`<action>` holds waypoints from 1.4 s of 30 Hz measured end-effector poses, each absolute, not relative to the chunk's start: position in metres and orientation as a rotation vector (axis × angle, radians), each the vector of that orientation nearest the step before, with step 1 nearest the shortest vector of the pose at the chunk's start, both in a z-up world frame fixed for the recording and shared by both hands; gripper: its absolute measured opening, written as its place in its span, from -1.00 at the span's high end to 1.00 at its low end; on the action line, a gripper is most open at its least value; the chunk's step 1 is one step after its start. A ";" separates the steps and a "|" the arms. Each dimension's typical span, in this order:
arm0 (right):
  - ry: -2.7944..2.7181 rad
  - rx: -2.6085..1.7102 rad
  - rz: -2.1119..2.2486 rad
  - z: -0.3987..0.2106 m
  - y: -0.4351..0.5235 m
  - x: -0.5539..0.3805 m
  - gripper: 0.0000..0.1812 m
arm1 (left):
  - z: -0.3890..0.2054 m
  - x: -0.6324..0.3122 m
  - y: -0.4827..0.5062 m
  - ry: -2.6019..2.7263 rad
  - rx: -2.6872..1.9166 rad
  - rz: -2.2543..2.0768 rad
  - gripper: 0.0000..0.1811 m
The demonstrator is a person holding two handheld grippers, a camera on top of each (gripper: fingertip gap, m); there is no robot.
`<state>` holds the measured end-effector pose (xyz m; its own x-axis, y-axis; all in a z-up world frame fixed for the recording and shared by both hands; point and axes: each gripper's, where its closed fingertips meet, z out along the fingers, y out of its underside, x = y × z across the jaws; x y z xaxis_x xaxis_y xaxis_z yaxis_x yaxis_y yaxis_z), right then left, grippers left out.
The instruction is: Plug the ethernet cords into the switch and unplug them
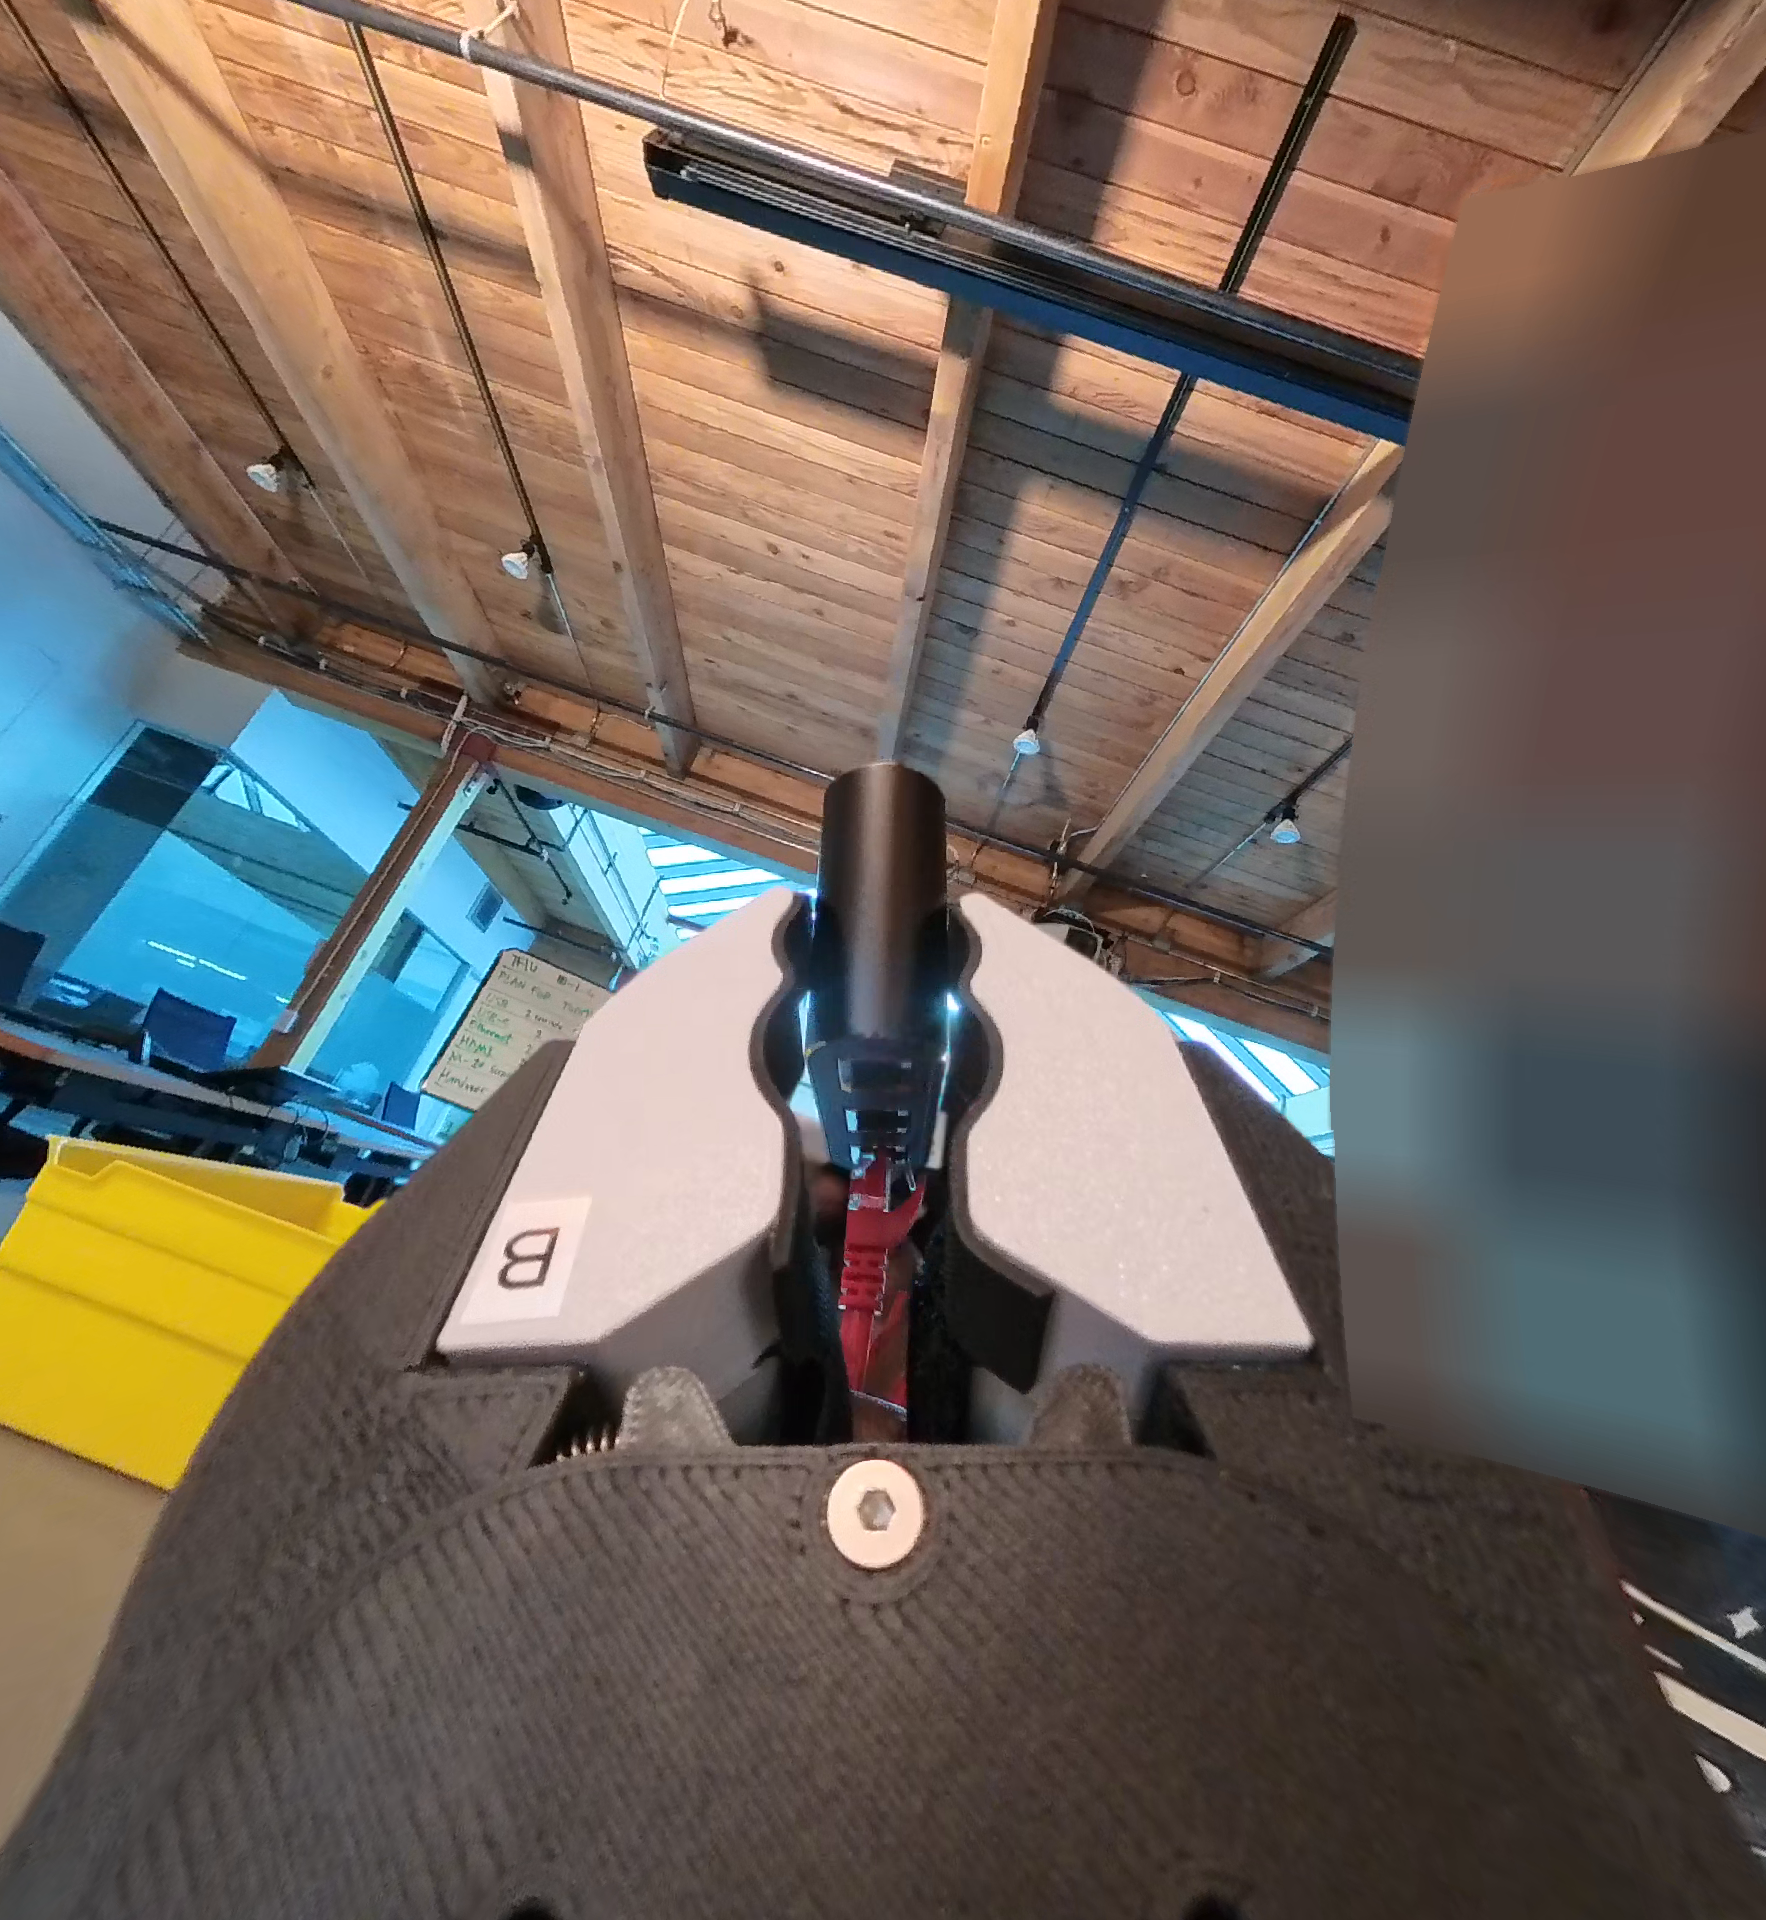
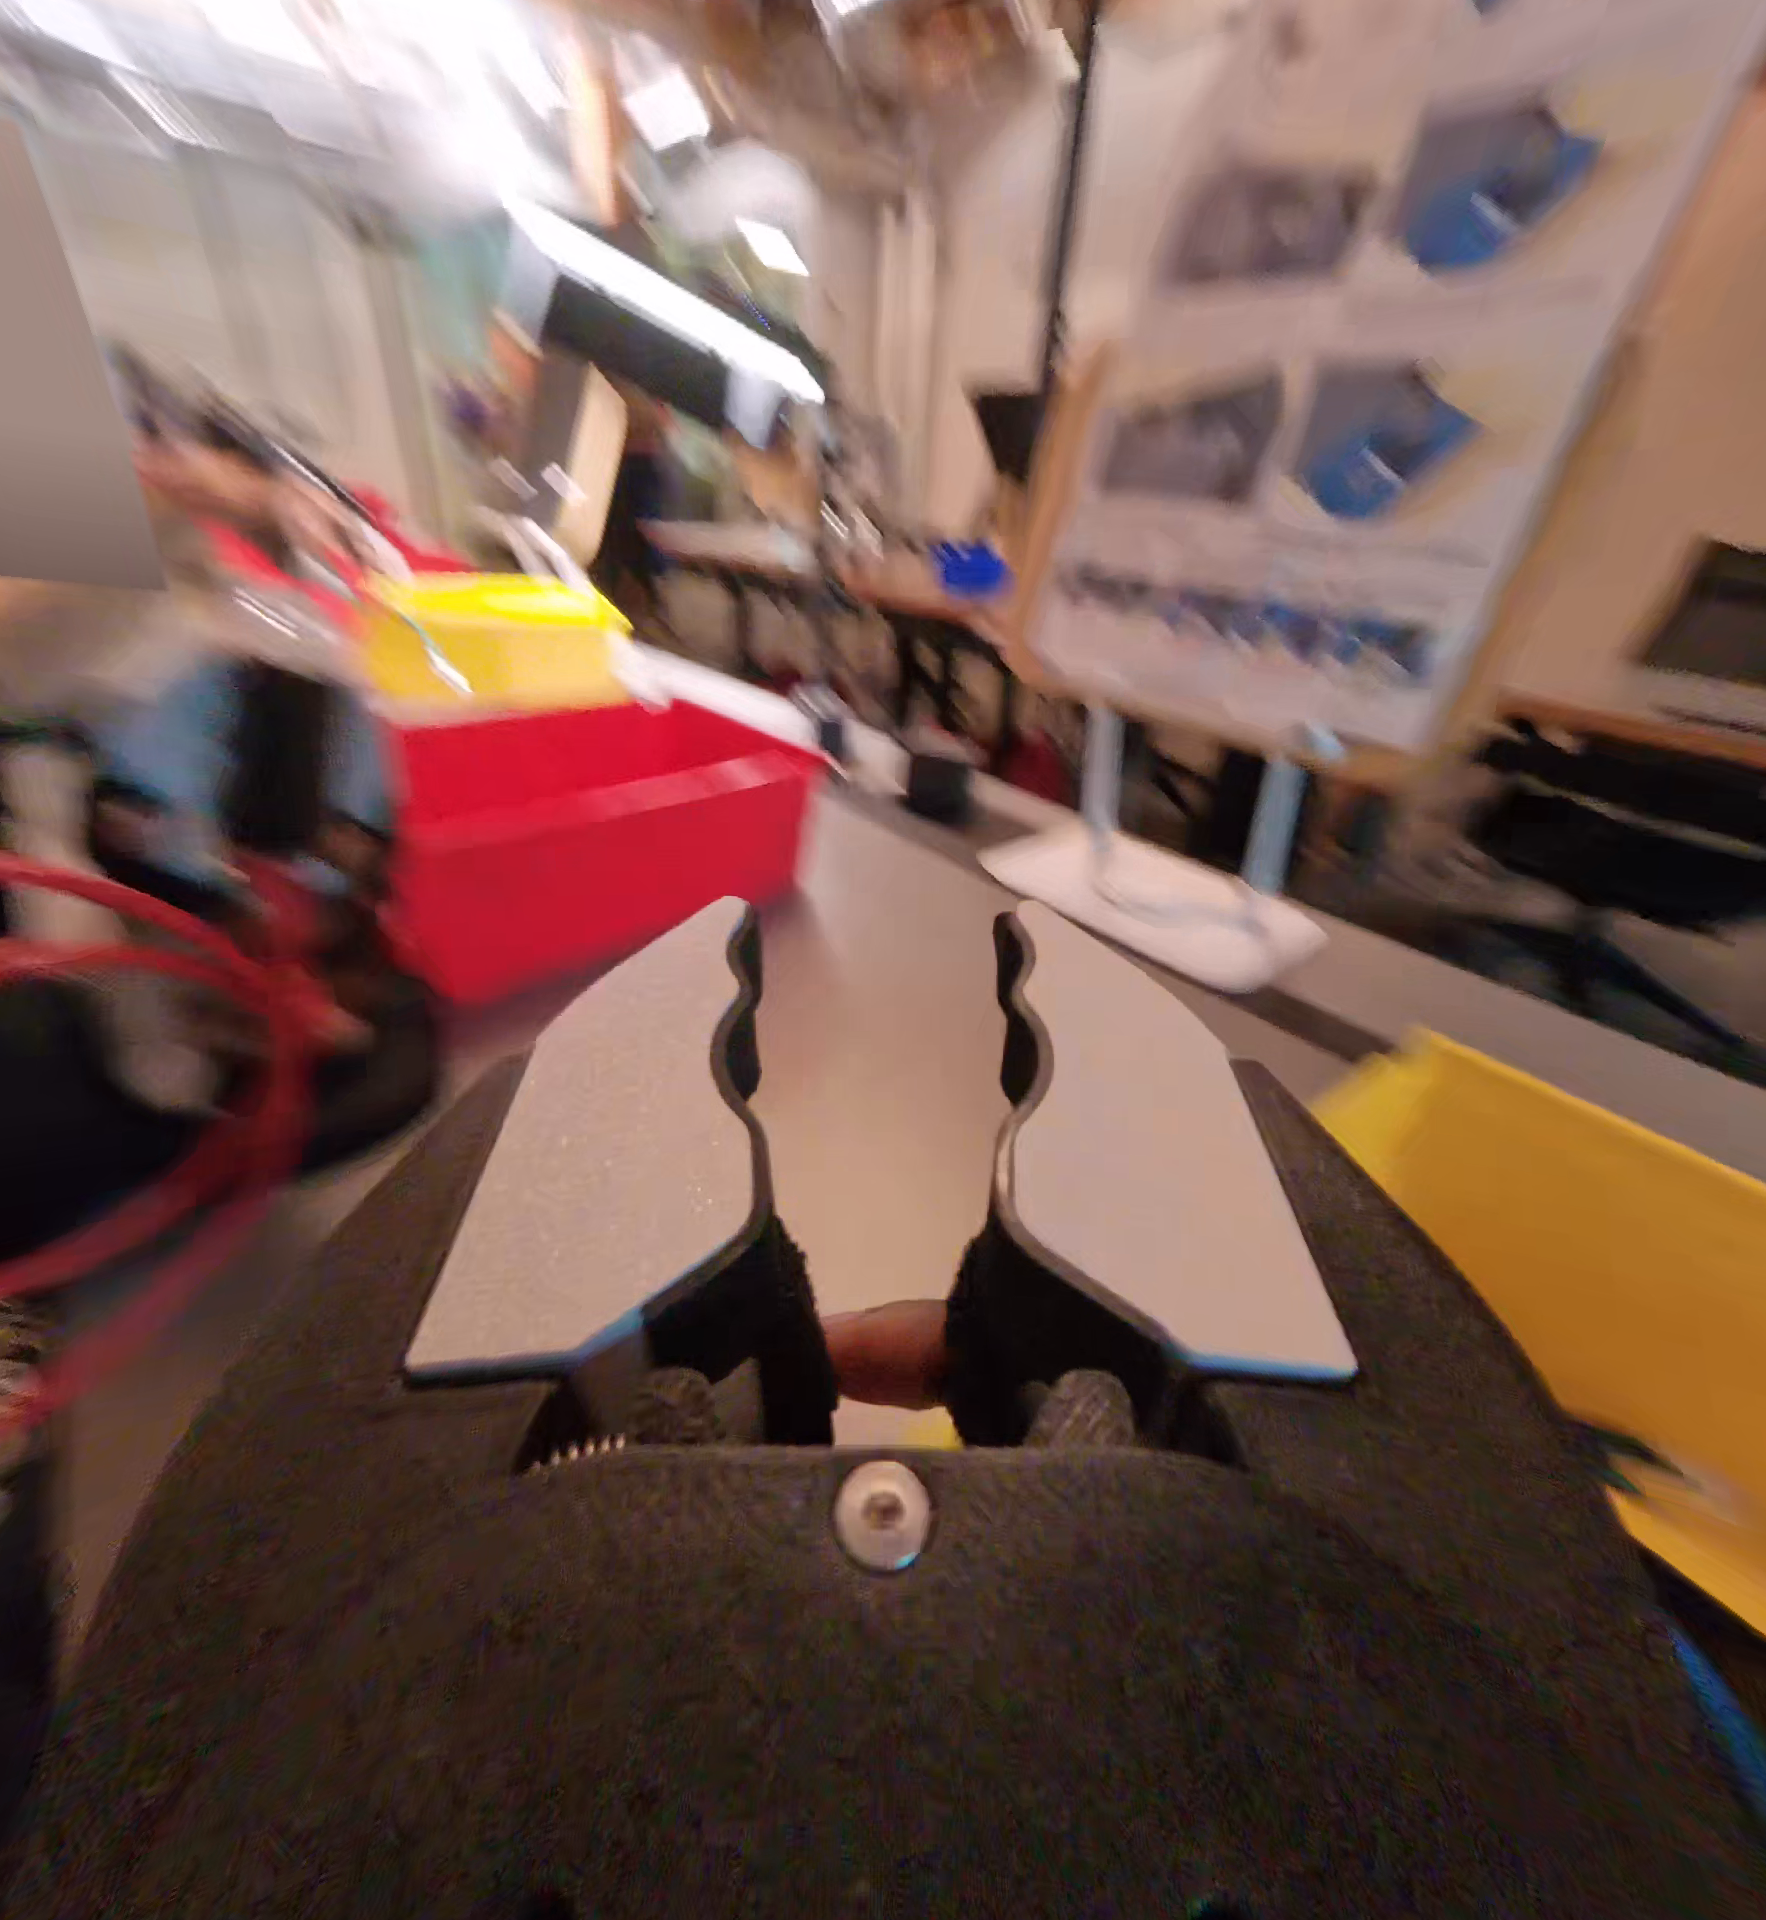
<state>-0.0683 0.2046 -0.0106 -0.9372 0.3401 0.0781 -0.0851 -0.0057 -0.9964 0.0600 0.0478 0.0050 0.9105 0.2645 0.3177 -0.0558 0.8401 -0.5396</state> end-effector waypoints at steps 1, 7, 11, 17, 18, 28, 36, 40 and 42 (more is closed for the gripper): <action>-1.949 -0.213 2.166 0.002 0.195 -0.048 0.48 | 0.005 0.060 0.048 -0.397 -0.553 0.172 0.73; -2.279 0.016 2.520 -0.023 0.111 0.051 0.33 | 0.002 0.059 0.053 -0.403 -0.575 0.168 0.74; -2.308 -0.028 2.610 -0.040 0.083 0.068 0.53 | 0.000 0.059 0.062 -0.399 -0.624 0.186 0.74; -2.214 0.060 2.638 -0.025 0.103 0.059 0.73 | -0.006 0.061 0.086 -0.379 -0.770 0.195 0.73; -2.213 0.099 2.608 -0.022 0.109 0.058 0.74 | -0.007 0.062 0.089 -0.372 -0.782 0.196 0.72; -2.506 0.263 2.115 -0.044 0.124 0.067 0.73 | -0.035 0.064 0.131 -0.352 -1.112 0.191 0.66; -2.399 0.060 2.380 -0.028 0.130 0.044 0.69 | -0.015 0.057 0.093 -0.413 -0.870 0.172 0.71; -2.421 0.127 2.410 -0.036 0.119 0.055 0.79 | -0.018 0.057 0.099 -0.412 -0.913 0.207 0.71; -2.427 0.142 2.392 -0.039 0.116 0.058 0.82 | -0.019 0.058 0.102 -0.399 -0.934 0.225 0.71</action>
